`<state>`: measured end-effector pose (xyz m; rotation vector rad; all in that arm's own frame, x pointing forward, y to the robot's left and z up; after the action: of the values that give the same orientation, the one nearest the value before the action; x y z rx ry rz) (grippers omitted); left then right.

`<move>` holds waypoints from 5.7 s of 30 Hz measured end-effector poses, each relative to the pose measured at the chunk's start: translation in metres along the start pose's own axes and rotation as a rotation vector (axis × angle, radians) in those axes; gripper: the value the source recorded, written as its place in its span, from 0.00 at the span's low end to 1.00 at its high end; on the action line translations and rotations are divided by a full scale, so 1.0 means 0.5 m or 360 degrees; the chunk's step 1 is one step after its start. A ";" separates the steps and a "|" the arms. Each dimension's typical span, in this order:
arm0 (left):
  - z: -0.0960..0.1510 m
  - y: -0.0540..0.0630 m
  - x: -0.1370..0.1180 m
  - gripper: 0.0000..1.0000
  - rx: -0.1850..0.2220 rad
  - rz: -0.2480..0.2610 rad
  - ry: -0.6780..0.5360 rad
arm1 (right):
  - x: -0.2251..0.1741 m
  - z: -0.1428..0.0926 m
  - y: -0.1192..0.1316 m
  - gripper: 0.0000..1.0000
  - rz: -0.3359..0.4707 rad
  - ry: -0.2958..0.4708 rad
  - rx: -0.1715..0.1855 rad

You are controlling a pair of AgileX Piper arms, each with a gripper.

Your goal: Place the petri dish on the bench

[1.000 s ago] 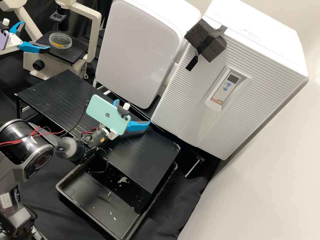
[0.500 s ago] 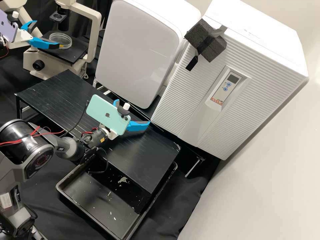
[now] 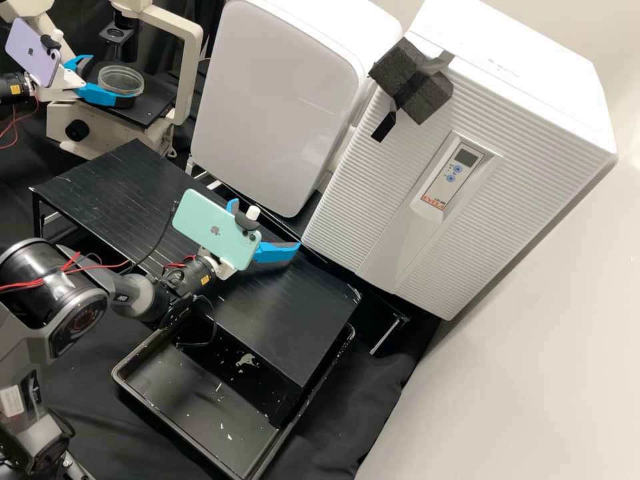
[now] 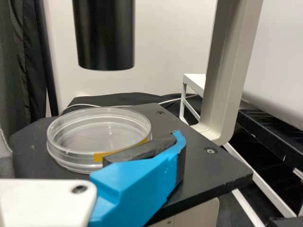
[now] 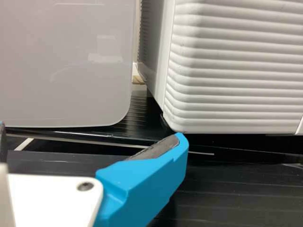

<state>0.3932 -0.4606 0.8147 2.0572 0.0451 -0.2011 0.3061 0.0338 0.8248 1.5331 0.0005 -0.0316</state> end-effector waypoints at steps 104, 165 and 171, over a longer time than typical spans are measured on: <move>0.133 0.028 -0.096 0.00 0.0119 0.0007 -0.0406 | 0.000 0.000 0.000 1.00 0.0000 0.0000 0.0000; 0.475 -0.153 -0.144 1.00 0.0217 -0.0485 -0.1273 | 0.000 0.000 0.000 1.00 0.0000 0.0000 0.0000; 0.473 -0.152 -0.143 1.00 0.0216 -0.0484 -0.1267 | 0.000 0.000 0.000 1.00 0.0000 0.0000 0.0000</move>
<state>0.2847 -0.6281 0.6506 1.9581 -0.1517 -1.2185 0.3061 0.0338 0.8248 1.5331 0.0005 -0.0316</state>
